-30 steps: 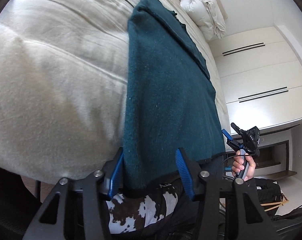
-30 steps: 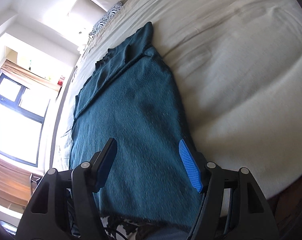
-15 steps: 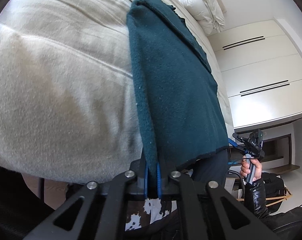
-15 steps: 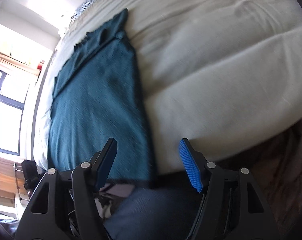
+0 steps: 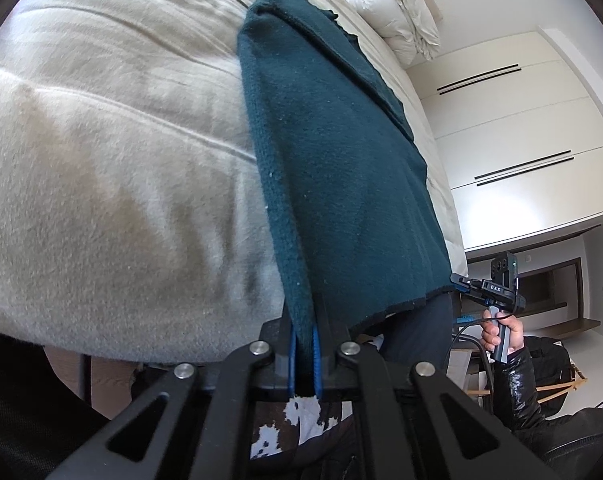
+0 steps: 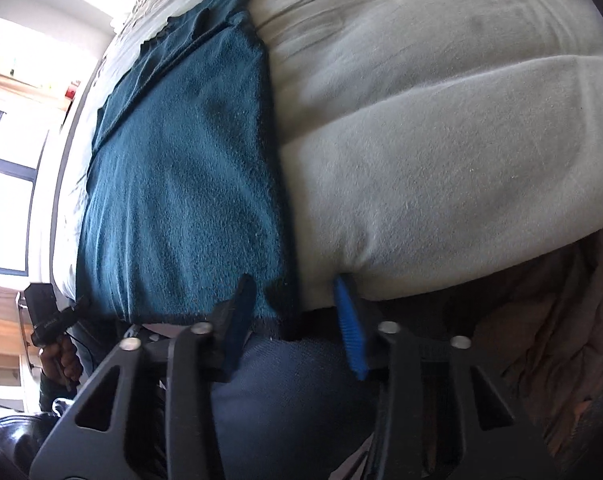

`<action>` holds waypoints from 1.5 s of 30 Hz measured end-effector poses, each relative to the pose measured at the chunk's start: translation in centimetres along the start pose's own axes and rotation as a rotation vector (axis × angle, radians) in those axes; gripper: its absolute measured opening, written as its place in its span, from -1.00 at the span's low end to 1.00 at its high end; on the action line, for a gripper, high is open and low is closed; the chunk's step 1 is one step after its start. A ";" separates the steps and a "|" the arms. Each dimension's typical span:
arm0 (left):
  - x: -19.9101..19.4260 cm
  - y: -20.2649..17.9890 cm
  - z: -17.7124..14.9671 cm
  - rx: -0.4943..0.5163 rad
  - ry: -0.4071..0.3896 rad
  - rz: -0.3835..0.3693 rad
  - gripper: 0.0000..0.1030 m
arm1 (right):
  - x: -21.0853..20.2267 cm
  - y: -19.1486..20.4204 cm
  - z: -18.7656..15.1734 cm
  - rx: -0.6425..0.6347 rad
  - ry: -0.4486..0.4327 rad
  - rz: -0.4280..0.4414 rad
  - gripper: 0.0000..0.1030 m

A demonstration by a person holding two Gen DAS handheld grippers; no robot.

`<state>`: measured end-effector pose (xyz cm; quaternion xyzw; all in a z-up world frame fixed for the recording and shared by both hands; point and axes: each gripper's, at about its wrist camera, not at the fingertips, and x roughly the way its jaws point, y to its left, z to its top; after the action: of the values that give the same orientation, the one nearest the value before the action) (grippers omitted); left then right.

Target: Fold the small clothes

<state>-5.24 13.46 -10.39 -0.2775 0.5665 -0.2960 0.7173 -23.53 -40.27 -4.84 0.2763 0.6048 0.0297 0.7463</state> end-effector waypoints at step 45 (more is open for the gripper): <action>-6.2 -1.9 10.0 -0.120 -0.281 -0.295 -0.88 | -5.3 10.1 12.8 0.006 -0.384 0.442 -0.87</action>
<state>3.23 17.37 -2.96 -0.4381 0.4306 -0.3219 0.7205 -10.29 -38.59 5.86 0.4040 0.3776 0.1368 0.8219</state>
